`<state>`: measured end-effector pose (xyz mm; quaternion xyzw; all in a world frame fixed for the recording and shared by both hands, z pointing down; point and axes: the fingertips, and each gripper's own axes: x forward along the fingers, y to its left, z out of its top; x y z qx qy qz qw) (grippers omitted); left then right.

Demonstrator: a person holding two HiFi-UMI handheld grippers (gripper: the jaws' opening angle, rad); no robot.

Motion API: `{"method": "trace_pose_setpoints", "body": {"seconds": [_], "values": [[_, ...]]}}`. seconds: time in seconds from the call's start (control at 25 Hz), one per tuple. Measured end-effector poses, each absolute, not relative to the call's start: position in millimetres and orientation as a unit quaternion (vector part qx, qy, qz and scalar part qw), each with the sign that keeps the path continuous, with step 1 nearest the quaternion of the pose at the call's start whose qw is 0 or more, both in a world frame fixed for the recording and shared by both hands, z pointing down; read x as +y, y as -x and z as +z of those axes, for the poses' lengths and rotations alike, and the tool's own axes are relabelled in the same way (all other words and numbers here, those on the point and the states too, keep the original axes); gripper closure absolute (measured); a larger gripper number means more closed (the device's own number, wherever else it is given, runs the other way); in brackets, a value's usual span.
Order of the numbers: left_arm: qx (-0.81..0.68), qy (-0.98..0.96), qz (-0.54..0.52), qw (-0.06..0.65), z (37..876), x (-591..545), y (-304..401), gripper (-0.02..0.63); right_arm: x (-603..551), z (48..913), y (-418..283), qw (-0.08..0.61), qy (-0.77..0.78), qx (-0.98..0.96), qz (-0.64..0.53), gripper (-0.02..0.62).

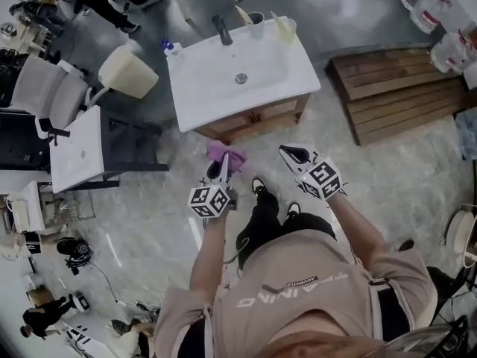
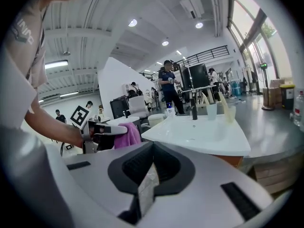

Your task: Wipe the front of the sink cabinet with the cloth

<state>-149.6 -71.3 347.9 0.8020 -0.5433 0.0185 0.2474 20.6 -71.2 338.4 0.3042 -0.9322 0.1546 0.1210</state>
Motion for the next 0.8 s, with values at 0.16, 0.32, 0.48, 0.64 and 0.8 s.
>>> {"method": "trace_pose_setpoints", "body": {"seconds": [0.16,0.32,0.48,0.64,0.8], "values": [[-0.549,-0.804,0.016,0.227,385,-98,175,0.569,-103,386,-2,0.127,-0.300,-0.937,0.128,0.584],[-0.549,-0.807,0.008,0.218,439,-130,196,0.569,-142,465,15,0.148,-0.313,-0.932,0.105,0.584],[-0.553,-0.807,0.001,0.208,497,-145,216,0.569,-166,532,29,0.122,-0.319,-0.931,0.130,0.584],[-0.559,-0.807,0.009,0.189,549,-152,235,0.569,-183,580,43,0.116,-0.317,-0.935,0.112,0.583],[-0.567,-0.805,0.014,0.171,594,-158,250,0.569,-193,618,53,0.108,-0.313,-0.938,0.099,0.584]]}}
